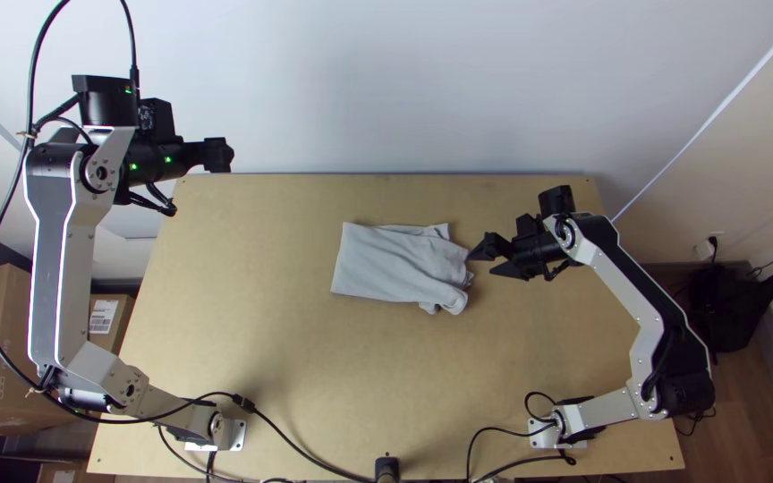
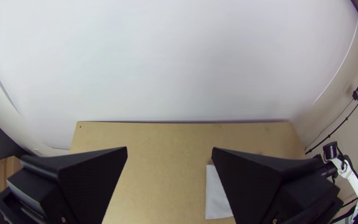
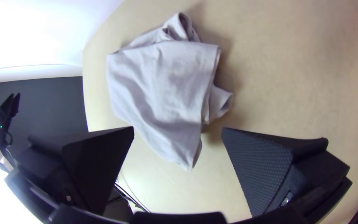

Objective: Fold the t-shirt

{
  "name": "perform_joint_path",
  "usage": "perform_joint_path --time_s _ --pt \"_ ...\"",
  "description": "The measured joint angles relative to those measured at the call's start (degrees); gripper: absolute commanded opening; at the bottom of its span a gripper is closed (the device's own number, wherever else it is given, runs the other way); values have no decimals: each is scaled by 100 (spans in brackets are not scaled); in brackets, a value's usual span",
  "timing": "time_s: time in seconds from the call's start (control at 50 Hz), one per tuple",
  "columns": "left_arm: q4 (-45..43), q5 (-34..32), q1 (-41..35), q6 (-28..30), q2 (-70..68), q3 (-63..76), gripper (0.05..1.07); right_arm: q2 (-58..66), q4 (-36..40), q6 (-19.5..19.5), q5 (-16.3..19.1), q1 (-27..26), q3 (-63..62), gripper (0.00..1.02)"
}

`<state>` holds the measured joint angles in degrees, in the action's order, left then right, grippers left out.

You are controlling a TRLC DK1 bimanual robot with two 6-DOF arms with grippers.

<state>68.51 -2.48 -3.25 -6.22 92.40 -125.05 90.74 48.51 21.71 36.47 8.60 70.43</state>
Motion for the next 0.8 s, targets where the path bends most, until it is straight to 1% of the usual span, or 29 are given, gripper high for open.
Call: perform_joint_path --time_s 0.08,0.16,0.46,0.56,0.8 --pt "0 0 0 0 0 0 103 173 -361 -83 282 -55 0 97" --pt "0 0 0 0 0 0 103 420 -647 -122 433 -81 0 97" --pt "-61 0 76 0 -11 -4 103 1880 -1154 -146 455 7 304 97" --pt "-92 0 105 0 -17 -33 103 2238 -1204 -144 538 136 588 97" --pt "-92 0 203 0 -22 -42 103 2894 -1373 -133 605 566 1460 97"
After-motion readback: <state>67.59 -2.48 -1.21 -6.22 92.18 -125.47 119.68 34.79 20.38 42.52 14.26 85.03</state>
